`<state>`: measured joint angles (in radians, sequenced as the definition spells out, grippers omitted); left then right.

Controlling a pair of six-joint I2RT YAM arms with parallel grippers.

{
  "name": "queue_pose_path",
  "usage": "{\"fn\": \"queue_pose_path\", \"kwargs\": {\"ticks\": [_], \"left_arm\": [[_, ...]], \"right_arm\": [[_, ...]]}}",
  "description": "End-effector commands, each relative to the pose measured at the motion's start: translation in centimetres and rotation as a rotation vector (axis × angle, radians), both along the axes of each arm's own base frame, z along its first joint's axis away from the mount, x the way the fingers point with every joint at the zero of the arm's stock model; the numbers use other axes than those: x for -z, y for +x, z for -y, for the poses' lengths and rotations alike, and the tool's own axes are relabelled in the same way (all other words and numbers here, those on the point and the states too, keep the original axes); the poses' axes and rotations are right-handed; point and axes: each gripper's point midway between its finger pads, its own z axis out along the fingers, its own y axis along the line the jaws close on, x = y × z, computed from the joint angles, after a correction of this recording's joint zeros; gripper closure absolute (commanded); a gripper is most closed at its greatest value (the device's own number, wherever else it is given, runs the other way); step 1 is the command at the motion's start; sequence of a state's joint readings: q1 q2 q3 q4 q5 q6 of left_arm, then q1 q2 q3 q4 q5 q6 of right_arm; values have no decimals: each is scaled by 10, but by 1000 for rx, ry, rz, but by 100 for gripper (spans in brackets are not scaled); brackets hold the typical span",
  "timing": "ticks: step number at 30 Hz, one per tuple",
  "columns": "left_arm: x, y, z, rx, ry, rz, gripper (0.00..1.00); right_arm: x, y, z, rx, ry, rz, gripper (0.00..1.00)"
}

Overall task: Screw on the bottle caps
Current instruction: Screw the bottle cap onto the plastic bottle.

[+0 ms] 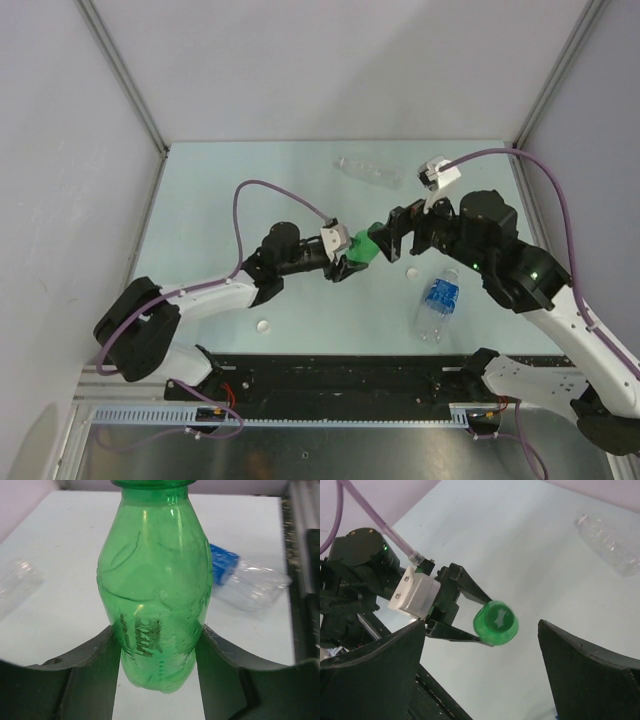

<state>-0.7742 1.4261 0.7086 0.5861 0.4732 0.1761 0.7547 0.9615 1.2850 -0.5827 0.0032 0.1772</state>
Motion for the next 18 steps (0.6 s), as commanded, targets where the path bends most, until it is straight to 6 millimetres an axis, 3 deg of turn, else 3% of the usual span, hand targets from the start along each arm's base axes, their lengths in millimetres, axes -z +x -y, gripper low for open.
{"fn": "queue_pose_path", "kwargs": {"ticks": [1, 4, 10, 13, 18], "left_arm": [[-27, -43, 1, 254, -72, 37, 100], [-27, -60, -5, 359, -80, 34, 100], [-29, -71, -17, 404, -71, 52, 100], [-24, -65, -20, 366, -38, 50, 100], [-21, -62, -22, 350, -9, 55, 100]], "right_arm": [[-26, -18, 3, -158, -78, 222, 2], [-13, -45, -4, -379, -176, 327, 5], [4, -83, -12, -683, -262, 489, 5], [9, -91, -15, -763, -280, 525, 7], [17, -83, -20, -768, -309, 514, 11]]}}
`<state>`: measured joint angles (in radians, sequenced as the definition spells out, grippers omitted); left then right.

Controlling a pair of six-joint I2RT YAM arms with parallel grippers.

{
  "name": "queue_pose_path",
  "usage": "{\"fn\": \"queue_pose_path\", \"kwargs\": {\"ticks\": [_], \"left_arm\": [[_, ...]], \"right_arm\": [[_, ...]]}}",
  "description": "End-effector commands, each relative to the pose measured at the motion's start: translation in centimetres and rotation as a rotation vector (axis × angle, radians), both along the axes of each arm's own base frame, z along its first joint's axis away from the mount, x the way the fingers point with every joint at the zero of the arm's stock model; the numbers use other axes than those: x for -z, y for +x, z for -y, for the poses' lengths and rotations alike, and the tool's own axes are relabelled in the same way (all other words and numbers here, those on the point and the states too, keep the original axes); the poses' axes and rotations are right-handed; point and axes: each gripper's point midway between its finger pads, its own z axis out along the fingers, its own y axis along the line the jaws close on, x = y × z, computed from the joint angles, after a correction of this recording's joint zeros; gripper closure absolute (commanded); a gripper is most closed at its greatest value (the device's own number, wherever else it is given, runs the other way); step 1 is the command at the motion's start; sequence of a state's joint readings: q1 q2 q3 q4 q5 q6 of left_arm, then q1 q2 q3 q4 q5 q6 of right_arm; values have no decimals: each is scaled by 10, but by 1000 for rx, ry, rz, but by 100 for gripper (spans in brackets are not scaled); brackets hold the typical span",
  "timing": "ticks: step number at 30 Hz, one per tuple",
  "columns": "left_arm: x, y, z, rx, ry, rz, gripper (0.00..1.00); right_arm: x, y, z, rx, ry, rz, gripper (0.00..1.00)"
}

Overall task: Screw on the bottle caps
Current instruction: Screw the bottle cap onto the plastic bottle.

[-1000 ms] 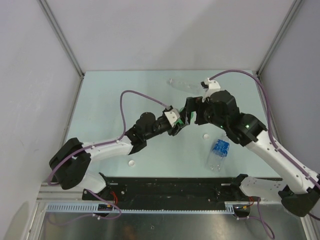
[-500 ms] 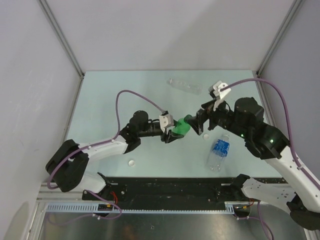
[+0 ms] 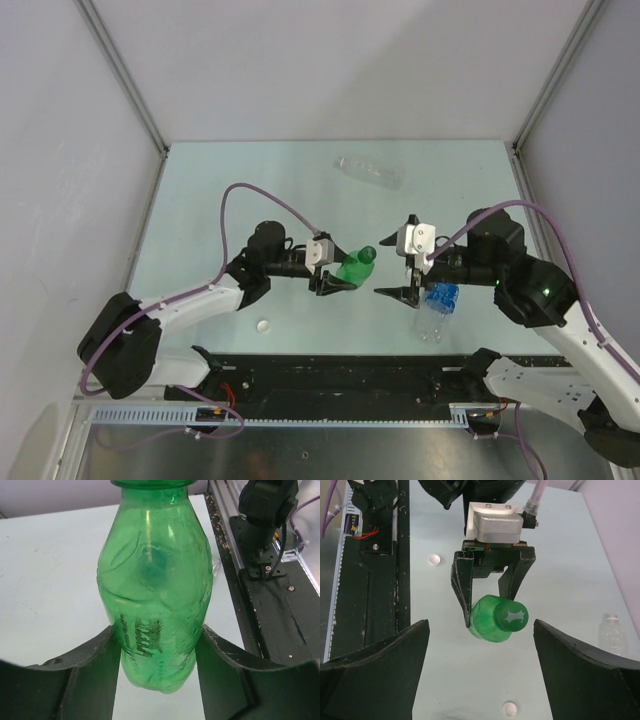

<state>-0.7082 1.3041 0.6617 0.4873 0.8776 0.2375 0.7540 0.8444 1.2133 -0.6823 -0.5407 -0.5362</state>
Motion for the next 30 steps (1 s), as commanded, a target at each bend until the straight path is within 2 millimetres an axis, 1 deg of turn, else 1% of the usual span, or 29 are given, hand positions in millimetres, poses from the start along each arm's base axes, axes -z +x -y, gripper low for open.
{"fn": "queue_pose_path", "kwargs": {"ticks": [1, 5, 11, 16, 19, 24, 30], "left_arm": [[-9, 0, -4, 10, 1, 52, 100], [-8, -1, -5, 13, 6, 52, 100], [-8, -2, -6, 16, 13, 50, 100], [-10, -3, -6, 20, 13, 55, 100], [-11, -2, -5, 21, 13, 55, 100], [-13, -3, -6, 22, 9, 61, 100], [-14, -4, -6, 22, 10, 60, 100]], "right_arm": [[6, 1, -8, -67, -30, 47, 12], [12, 13, -11, -21, -49, 20, 16], [21, 23, -12, 21, -78, -2, 20], [26, 29, -14, 38, -90, -16, 23], [30, 32, -17, 40, -97, -31, 27], [39, 37, -17, 63, -123, -57, 29], [38, 36, -18, 58, -120, -61, 34]]}}
